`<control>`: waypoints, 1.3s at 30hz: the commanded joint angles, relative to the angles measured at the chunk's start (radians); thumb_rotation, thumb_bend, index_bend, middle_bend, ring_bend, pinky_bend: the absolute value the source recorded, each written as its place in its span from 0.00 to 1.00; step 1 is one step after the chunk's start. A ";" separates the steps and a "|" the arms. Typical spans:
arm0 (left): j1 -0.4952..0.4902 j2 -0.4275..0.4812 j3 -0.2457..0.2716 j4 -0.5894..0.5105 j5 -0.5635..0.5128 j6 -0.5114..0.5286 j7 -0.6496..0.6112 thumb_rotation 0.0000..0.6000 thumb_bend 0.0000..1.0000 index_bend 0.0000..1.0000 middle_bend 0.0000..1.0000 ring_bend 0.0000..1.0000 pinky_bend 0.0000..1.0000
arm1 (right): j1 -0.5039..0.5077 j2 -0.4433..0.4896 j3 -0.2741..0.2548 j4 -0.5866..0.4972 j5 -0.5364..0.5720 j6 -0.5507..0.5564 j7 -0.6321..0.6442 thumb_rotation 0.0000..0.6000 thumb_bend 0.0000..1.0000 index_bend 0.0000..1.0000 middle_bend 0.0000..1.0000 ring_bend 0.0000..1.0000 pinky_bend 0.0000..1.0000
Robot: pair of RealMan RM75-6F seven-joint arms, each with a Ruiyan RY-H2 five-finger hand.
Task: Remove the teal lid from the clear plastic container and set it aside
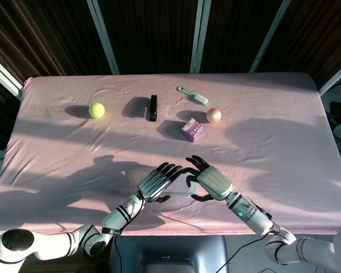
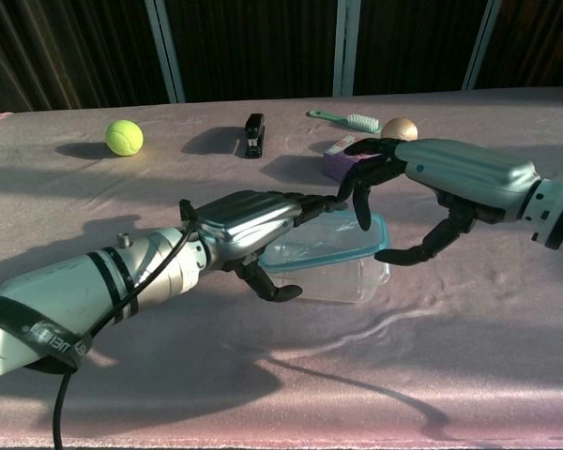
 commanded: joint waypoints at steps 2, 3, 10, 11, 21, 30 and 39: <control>0.005 0.011 0.002 -0.014 0.009 0.011 -0.003 1.00 0.29 0.00 0.59 0.53 0.54 | 0.008 0.004 0.004 -0.003 -0.006 0.002 -0.015 1.00 0.41 0.66 0.25 0.06 0.06; 0.006 0.015 0.002 -0.018 0.013 0.014 -0.006 1.00 0.29 0.00 0.59 0.54 0.54 | 0.010 0.004 0.004 -0.002 -0.008 0.003 -0.020 1.00 0.41 0.66 0.25 0.06 0.06; 0.014 0.036 0.004 -0.034 0.029 0.029 -0.024 1.00 0.29 0.00 0.59 0.54 0.55 | 0.012 0.003 0.005 0.005 -0.018 0.020 -0.048 1.00 0.44 0.67 0.26 0.07 0.08; 0.015 0.037 0.005 -0.035 0.029 0.029 -0.026 1.00 0.29 0.00 0.59 0.54 0.55 | 0.012 0.002 0.006 0.006 -0.017 0.021 -0.049 1.00 0.46 0.68 0.27 0.08 0.08; 0.023 0.042 0.012 -0.037 0.042 0.041 -0.031 1.00 0.29 0.00 0.60 0.54 0.55 | 0.014 -0.021 0.008 0.045 -0.016 0.031 -0.070 1.00 0.48 0.69 0.28 0.08 0.10; 0.031 0.048 0.016 -0.043 0.047 0.047 -0.031 1.00 0.29 0.00 0.60 0.54 0.55 | 0.014 -0.073 0.011 0.120 -0.031 0.071 -0.082 1.00 0.52 0.69 0.30 0.10 0.13; 0.041 0.062 0.018 -0.056 0.066 0.066 -0.073 1.00 0.29 0.00 0.45 0.41 0.41 | 0.004 -0.108 0.007 0.175 -0.055 0.134 -0.076 1.00 0.55 0.77 0.33 0.15 0.19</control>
